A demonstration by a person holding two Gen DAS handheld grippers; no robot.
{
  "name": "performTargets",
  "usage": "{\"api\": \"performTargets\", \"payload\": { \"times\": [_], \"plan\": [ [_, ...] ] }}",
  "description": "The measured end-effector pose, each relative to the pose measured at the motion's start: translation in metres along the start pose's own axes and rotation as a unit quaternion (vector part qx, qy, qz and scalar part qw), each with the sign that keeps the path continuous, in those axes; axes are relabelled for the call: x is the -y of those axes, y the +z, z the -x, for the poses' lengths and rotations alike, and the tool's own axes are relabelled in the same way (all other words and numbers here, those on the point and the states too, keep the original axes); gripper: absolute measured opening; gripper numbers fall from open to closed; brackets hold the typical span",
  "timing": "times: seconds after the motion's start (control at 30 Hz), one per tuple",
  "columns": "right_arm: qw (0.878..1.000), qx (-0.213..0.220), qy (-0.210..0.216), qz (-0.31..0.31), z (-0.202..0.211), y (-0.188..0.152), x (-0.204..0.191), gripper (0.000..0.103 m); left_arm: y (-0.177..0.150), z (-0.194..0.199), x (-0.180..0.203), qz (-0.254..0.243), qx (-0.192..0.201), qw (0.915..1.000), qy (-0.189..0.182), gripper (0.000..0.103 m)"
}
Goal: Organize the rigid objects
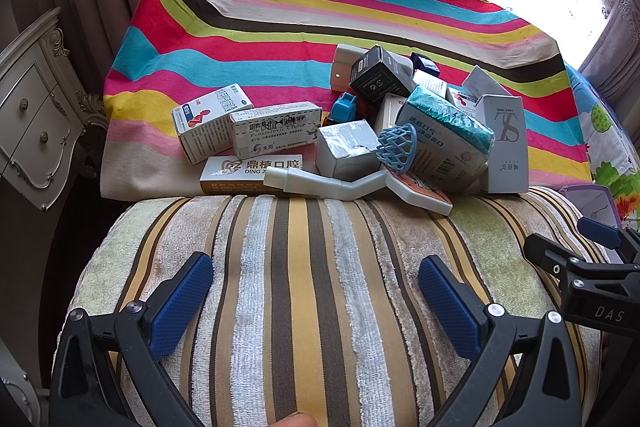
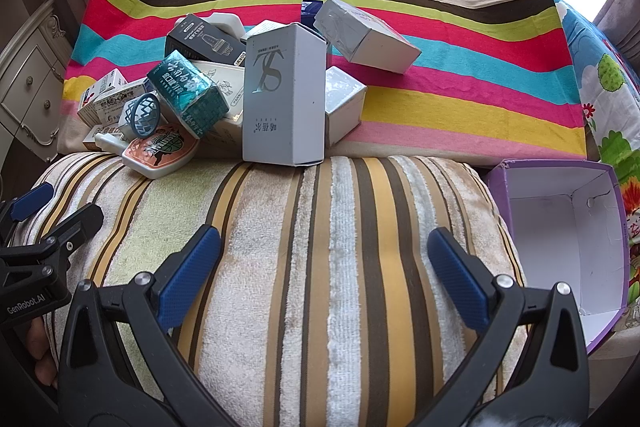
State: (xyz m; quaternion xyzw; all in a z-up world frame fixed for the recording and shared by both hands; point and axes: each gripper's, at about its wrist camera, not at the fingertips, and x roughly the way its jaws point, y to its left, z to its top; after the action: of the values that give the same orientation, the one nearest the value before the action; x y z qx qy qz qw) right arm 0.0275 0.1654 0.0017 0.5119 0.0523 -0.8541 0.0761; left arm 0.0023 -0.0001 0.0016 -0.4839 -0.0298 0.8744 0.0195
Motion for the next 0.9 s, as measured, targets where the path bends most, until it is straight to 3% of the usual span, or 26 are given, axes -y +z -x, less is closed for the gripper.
{"api": "performTargets", "payload": {
  "times": [0.73, 0.9],
  "plan": [
    [1.0, -0.006, 0.008, 0.003, 0.0, 0.003, 0.001, 0.103, 0.002, -0.003, -0.001, 0.004, -0.002, 1.0, 0.002, 0.103],
    [0.999, -0.027, 0.029, 0.007, -0.003, 0.013, 0.007, 0.103, 0.007, 0.005, -0.003, 0.001, 0.013, 0.9995, -0.028, 0.103]
  ]
}}
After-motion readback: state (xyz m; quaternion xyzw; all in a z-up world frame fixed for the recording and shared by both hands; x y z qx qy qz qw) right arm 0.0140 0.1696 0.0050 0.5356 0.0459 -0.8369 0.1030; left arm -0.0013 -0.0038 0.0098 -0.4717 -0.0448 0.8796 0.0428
